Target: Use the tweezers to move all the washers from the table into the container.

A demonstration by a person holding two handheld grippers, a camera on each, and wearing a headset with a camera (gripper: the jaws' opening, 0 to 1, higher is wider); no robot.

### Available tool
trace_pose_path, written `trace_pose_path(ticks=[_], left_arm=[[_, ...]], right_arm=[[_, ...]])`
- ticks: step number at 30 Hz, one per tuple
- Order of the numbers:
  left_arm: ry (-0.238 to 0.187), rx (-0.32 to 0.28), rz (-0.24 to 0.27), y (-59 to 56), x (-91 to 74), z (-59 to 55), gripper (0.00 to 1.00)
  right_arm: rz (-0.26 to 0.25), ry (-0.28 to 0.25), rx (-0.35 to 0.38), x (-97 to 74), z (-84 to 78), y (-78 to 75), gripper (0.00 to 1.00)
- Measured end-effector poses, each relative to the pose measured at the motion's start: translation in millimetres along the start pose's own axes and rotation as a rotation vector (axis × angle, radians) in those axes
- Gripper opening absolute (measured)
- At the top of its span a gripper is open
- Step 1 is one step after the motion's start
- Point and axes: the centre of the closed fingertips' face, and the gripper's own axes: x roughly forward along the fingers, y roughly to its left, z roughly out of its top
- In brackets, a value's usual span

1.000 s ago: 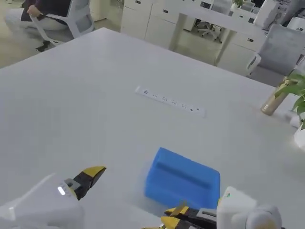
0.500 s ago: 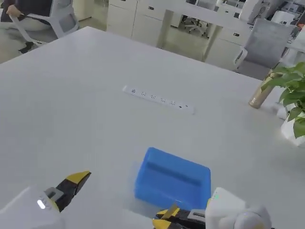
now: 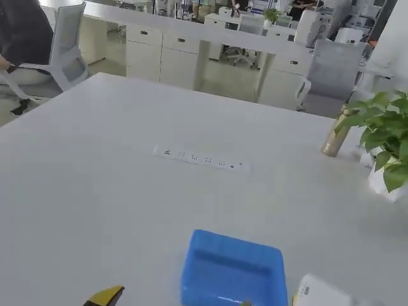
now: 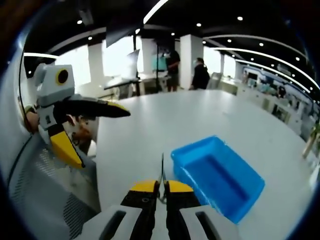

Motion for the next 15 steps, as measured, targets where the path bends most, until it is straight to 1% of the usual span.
trace_pose_path(ticks=[2, 4, 5, 6, 7, 9, 10, 13, 15], left_arm=[[0.002, 0.002, 0.019, 3.2, -0.9, -0.7, 0.84], [-0.003, -0.014, 0.032, 5.8, -1.0, -1.6, 0.84], [0.001, -0.017, 0.026, 4.9, -1.0, -3.2, 0.84], [0.020, -0.014, 0.019, 3.6, -0.4, -5.7, 0.84], [0.019, -0.008, 0.018, 3.2, 0.1, -4.9, 0.84], [-0.003, 0.020, 0.015, 0.5, -1.0, -0.5, 0.84], [-0.001, 0.020, 0.018, 1.0, -0.6, -0.6, 0.84], [0.028, 0.017, 0.035, 5.1, -0.8, -5.8, 0.84], [0.031, 0.016, 0.035, 5.5, -0.8, -6.3, 0.84]], right_arm=[[-0.009, -0.014, 0.005, -6.4, 4.2, -3.2, 0.02], [-0.021, -0.027, 0.018, -12.8, 6.7, -7.9, 0.02], [-0.026, -0.032, 0.020, -15.5, 7.4, -8.9, 0.02], [-0.036, -0.037, 0.023, -19.2, 7.6, -11.3, 0.02], [-0.043, -0.041, 0.023, -21.7, 7.4, -12.4, 0.02], [-0.051, -0.048, 0.041, -27.8, 8.6, -14.1, 0.02], [-0.051, -0.048, 0.047, -29.8, 8.1, -16.0, 0.02], [-0.053, -0.053, 0.043, -40.4, 13.7, -18.0, 0.02], [-0.061, -0.062, 0.029, -45.6, 17.3, -21.8, 0.02]])
